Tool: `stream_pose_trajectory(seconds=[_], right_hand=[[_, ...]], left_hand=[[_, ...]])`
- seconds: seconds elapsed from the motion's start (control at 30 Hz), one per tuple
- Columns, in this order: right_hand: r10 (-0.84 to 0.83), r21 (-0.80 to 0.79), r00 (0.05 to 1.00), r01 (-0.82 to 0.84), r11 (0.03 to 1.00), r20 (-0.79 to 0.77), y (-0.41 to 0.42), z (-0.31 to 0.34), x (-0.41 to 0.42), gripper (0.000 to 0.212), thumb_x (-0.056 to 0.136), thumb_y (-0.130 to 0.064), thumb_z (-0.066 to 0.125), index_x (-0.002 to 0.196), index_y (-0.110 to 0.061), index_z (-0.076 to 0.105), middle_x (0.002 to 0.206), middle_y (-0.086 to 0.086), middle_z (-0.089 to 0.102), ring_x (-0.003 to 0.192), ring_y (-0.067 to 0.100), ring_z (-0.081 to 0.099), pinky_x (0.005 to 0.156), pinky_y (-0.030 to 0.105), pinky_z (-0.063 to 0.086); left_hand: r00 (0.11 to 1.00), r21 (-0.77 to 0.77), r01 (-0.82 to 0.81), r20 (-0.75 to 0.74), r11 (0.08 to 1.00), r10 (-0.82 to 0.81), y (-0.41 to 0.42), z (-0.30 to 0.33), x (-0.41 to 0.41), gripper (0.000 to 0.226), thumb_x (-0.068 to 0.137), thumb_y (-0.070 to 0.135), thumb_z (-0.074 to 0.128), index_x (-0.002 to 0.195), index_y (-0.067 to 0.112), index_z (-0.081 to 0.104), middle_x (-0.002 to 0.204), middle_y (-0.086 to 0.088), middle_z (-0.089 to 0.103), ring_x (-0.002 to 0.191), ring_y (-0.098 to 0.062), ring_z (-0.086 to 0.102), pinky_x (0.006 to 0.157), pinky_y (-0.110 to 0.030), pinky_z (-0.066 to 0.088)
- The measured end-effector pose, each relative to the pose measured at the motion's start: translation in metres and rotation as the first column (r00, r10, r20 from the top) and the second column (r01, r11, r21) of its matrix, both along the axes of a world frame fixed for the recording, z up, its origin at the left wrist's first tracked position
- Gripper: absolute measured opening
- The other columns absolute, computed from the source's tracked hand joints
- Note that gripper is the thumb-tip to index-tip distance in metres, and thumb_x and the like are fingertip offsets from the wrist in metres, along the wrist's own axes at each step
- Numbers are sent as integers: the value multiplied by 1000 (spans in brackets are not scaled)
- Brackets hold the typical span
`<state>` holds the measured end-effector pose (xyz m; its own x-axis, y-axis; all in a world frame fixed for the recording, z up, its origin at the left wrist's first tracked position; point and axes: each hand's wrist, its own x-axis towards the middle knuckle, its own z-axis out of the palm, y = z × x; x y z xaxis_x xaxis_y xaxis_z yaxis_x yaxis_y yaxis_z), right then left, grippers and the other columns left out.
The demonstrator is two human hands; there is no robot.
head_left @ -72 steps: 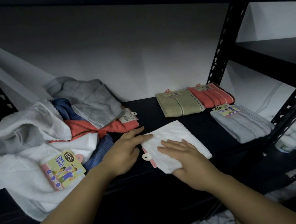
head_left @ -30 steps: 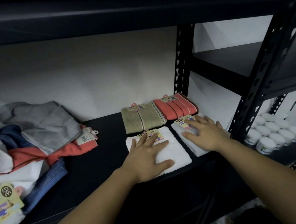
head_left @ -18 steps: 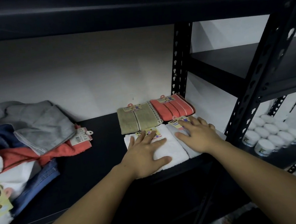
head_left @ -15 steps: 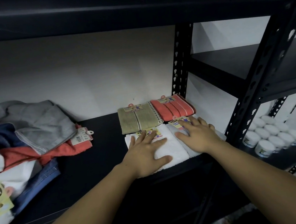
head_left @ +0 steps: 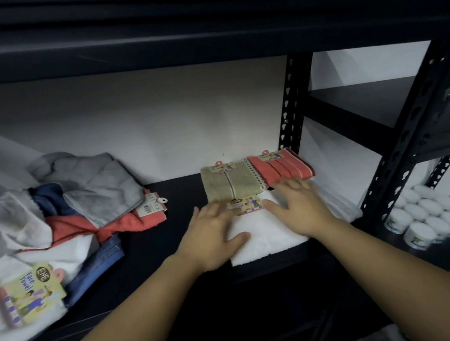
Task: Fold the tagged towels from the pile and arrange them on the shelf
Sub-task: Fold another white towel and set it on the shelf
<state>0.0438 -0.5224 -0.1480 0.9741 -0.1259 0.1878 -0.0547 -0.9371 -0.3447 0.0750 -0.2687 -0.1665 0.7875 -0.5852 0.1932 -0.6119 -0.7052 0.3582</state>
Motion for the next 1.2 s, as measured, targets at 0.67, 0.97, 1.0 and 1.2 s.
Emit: stream_pose_trajectory(seconds=[0.67,0.97,1.0,1.2], right_hand=[[61,-205,987,-92,974,-151,148,-33,20,77,93,-81,28,156,-37,40,170,-1,24,158,25,14,127,55,6],[71,-204,986,-101,974,-150,145,-32,17,77,93,-81,28,156,-37,40,170,-1,24,158,23,13,127,54,6],[72,-203,986,-102,974,-153,145,-32,18,77,93,-81,28,156,-37,40,170,-1,24,158,23,13,127,54,6],[70,-209,987,-99,973,-143,144,-33,18,76,93,-81,28,155,-38,41,170,-2,25,158,23,14,127,53,7]], left_hand=[[546,37,-819,359,573,757,269,14,-58,38,84,52,63,112,26,66,117,-10,60,107,-38,52,90,-52,45],[653,128,-756,89,642,752,282,28,-60,71,79,64,69,137,26,52,135,-8,48,121,-34,50,94,-47,52],[662,137,-747,64,650,747,284,29,-60,70,78,64,70,135,26,54,132,-5,51,119,-31,52,92,-44,53],[700,-40,-712,39,701,713,282,39,-74,41,71,58,73,100,32,63,100,11,55,97,-16,58,78,-36,53]])
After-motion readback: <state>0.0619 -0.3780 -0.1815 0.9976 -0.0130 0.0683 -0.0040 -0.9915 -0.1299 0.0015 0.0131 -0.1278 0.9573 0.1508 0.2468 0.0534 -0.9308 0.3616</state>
